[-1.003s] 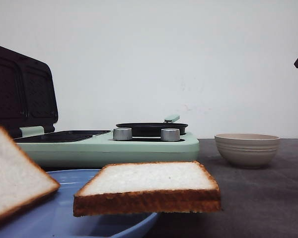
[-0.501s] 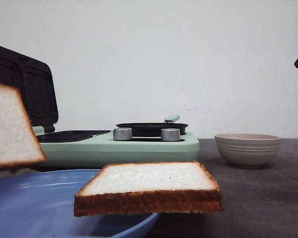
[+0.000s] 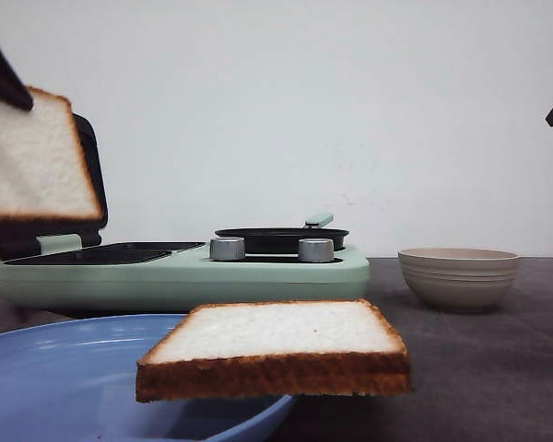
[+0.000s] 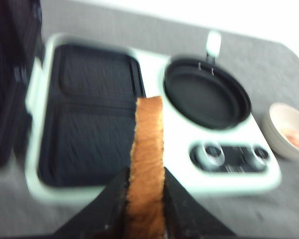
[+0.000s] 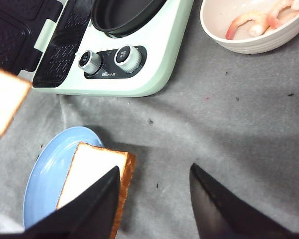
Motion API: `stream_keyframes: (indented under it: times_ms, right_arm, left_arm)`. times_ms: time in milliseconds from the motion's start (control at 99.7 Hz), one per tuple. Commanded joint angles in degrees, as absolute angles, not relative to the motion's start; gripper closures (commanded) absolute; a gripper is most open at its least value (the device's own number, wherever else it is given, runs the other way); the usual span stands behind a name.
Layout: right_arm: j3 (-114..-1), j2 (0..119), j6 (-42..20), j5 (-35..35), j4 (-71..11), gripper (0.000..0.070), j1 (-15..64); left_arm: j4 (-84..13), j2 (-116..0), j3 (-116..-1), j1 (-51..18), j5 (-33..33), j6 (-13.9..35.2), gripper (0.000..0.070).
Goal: Make breakfast with bread and shrimp
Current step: 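Lift the bread slice with the left gripper toward the toaster plate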
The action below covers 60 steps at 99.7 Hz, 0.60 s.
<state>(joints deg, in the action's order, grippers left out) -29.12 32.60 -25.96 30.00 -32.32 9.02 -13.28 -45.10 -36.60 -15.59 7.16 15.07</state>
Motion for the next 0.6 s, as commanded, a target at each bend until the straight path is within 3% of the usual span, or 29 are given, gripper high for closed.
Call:
stream_keyframes:
  times_ms: [0, 180, 592]
  right_arm:
    - [-29.87, 32.82, -25.47, 30.17, -31.73, 0.0427, 9.3]
    - [-29.87, 32.82, -25.47, 30.15, -31.73, 0.0427, 9.3]
    - [-29.87, 32.82, -25.19, 30.17, -31.75, 0.0427, 9.3]
  left_arm:
    - [-10.63, -46.44, -38.57, -15.99, 5.96, 11.29, 0.0694]
    - [-7.86, -53.34, -43.51, -16.56, 3.68, 4.32, 0.0694]
    - [-5.98, -77.69, -60.97, -16.91, -4.27, -16.53, 0.0696]
